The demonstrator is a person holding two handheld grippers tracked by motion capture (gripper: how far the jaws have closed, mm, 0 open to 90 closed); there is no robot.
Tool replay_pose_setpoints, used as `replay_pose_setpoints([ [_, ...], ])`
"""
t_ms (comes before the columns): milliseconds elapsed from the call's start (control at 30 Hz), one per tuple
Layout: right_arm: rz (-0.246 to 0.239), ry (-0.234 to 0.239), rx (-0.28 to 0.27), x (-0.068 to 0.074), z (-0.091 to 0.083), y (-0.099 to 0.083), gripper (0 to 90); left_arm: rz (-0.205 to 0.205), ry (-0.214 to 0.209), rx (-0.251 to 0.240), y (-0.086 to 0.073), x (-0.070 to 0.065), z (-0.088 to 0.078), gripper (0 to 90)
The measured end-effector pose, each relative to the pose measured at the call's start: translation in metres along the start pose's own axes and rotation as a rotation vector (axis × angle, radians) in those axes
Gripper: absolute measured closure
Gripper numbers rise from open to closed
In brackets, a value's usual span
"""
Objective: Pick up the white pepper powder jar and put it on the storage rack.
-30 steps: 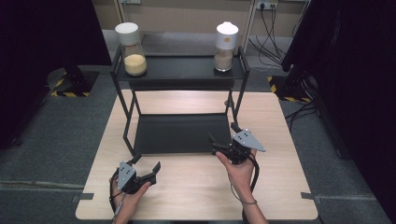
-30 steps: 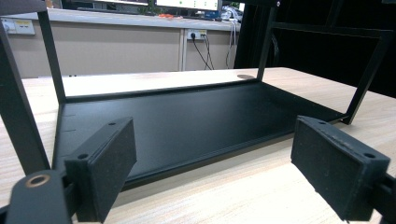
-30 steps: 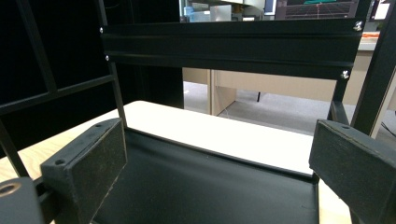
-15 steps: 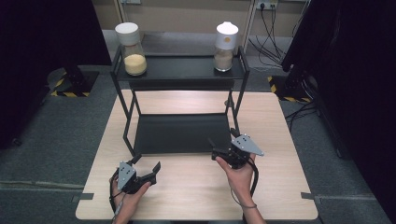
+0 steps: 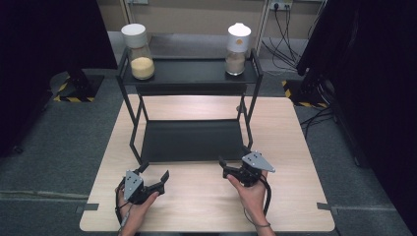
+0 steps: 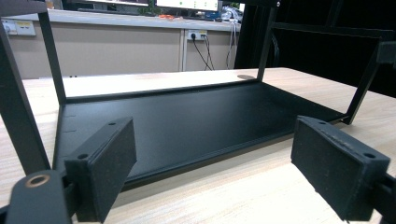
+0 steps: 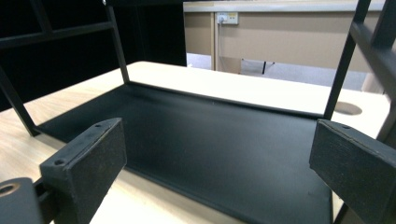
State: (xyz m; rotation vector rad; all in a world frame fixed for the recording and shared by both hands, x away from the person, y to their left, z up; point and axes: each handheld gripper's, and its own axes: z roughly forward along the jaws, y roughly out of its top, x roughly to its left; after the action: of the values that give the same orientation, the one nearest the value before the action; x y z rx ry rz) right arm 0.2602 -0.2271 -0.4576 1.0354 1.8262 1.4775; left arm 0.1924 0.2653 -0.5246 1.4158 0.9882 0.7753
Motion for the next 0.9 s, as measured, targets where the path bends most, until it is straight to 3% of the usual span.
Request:
replay_pose_setpoints([
  [433,0.026,0.003,0.037,-0.003,-0.005,-0.026,4.1,0.003,0.001,0.000,0.000,0.000,0.000,13.4],
  [667,-0.007,-0.009,0.031,0.001,-0.009,-0.035,3.9,0.003,0.002,0.001,0.000,0.000,0.000,13.4],
  [900,-0.007,-0.007,0.024,0.001,-0.010,-0.037,3.8,0.001,0.002,0.002,0.000,0.000,0.000,13.4],
])
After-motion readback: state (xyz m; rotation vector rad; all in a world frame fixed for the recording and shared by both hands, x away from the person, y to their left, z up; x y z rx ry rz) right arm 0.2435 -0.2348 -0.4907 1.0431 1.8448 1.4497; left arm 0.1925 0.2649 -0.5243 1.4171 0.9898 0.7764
